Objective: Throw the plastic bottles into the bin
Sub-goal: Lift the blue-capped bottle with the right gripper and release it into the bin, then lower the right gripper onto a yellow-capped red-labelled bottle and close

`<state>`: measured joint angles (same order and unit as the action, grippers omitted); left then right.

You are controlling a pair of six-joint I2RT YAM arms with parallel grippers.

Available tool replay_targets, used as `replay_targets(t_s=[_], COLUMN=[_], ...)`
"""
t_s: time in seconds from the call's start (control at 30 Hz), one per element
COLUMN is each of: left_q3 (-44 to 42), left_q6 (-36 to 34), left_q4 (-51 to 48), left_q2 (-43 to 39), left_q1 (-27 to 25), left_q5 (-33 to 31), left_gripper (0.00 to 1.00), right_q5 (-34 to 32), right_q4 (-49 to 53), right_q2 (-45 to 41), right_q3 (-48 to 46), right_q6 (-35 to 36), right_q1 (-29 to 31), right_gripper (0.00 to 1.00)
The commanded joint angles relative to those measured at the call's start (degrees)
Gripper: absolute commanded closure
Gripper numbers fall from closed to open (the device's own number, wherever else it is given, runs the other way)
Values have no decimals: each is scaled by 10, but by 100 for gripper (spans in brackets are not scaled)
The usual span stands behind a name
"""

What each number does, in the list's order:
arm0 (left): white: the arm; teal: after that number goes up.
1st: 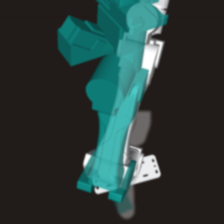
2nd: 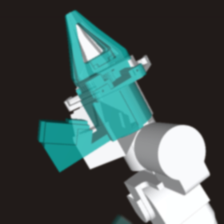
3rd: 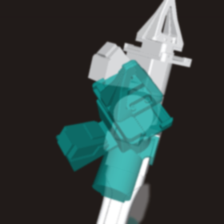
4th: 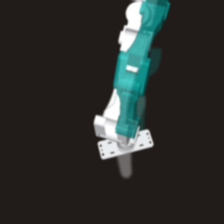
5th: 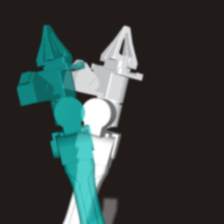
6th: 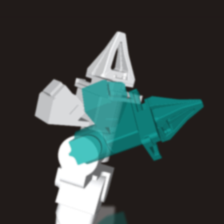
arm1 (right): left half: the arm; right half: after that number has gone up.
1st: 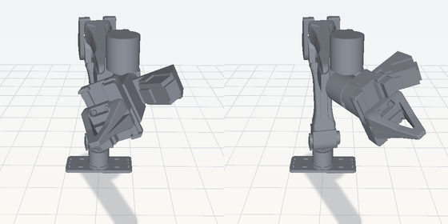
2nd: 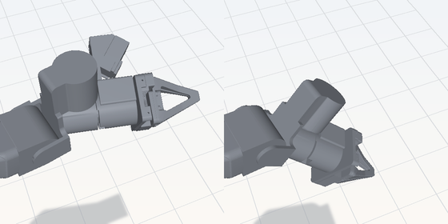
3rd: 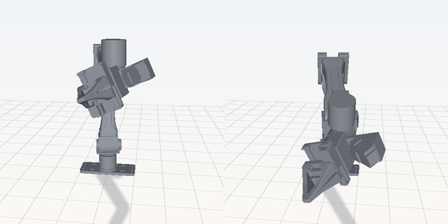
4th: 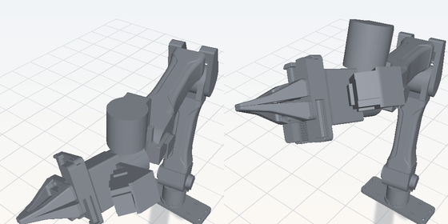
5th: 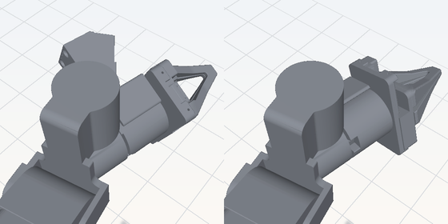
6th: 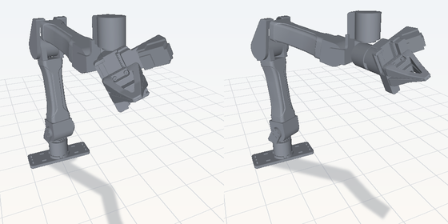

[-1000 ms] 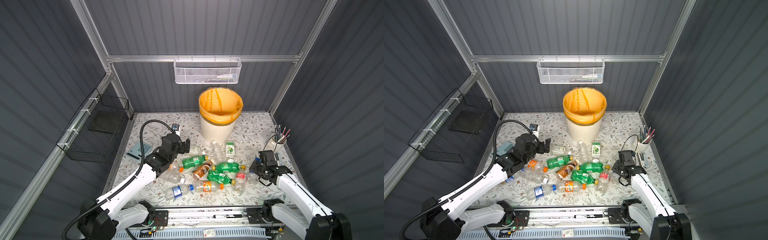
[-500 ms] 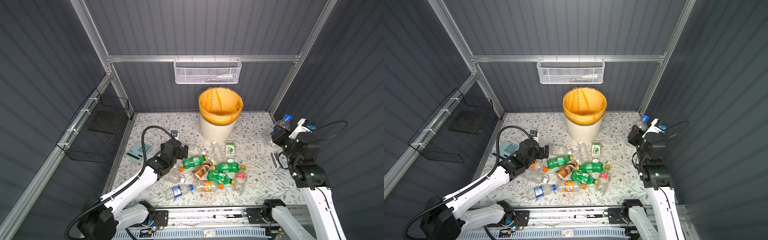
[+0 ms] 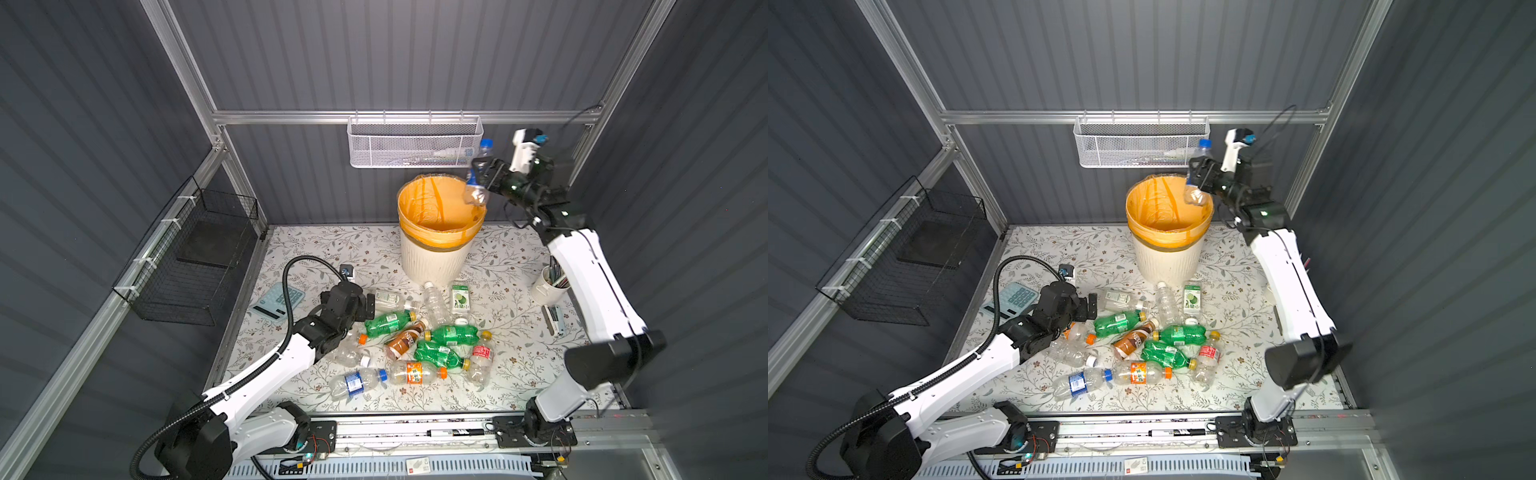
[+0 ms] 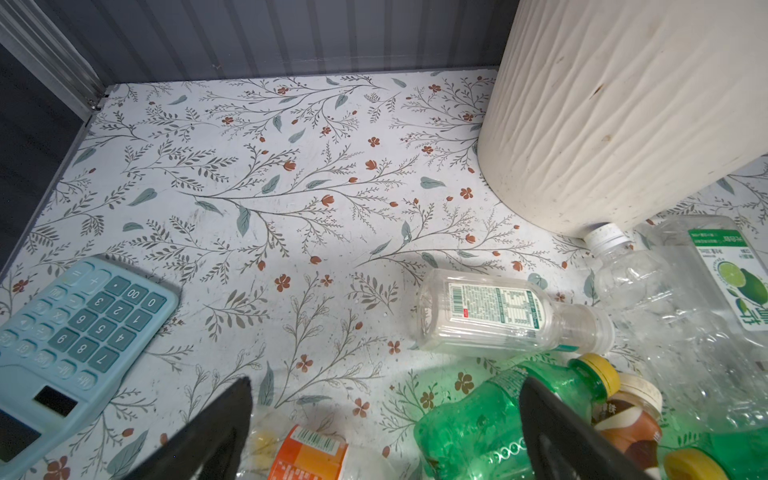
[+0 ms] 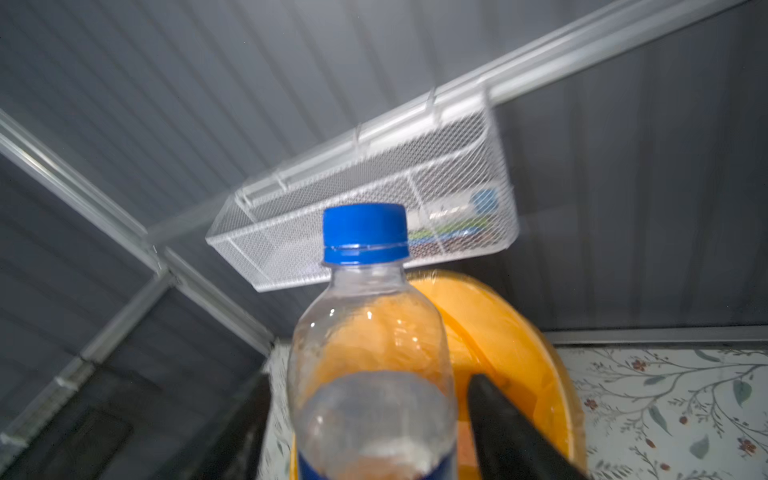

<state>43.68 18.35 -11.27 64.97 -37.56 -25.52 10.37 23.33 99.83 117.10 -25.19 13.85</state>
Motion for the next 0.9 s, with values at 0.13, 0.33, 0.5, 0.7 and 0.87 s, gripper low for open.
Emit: replay_targets(t_s=[0.13, 0.33, 0.5, 0.7, 0.87], left_q3=[-10, -16, -15, -21, -25], left_q6=[40, 52, 48, 43, 35], left_q4=[-26, -27, -38, -34, -28], left_q2=[-36, -57, -49, -44, -41], left_q1=[2, 2, 2, 2, 1], left_q5=[-18, -23, -25, -22, -20], left_gripper=[0, 0, 0, 0, 0], right_q5=[-61, -97, -130, -146, -141], right_q4=[-76, -121, -96, -57, -14], right_q2=[-138, -243, -314, -413, -491], right_q3=[-186, -319, -435, -614, -735], right_q6=[17, 39, 29, -46, -109], right_q1=[6, 3, 0, 0, 0], right_gripper=[1, 1, 1, 1, 1])
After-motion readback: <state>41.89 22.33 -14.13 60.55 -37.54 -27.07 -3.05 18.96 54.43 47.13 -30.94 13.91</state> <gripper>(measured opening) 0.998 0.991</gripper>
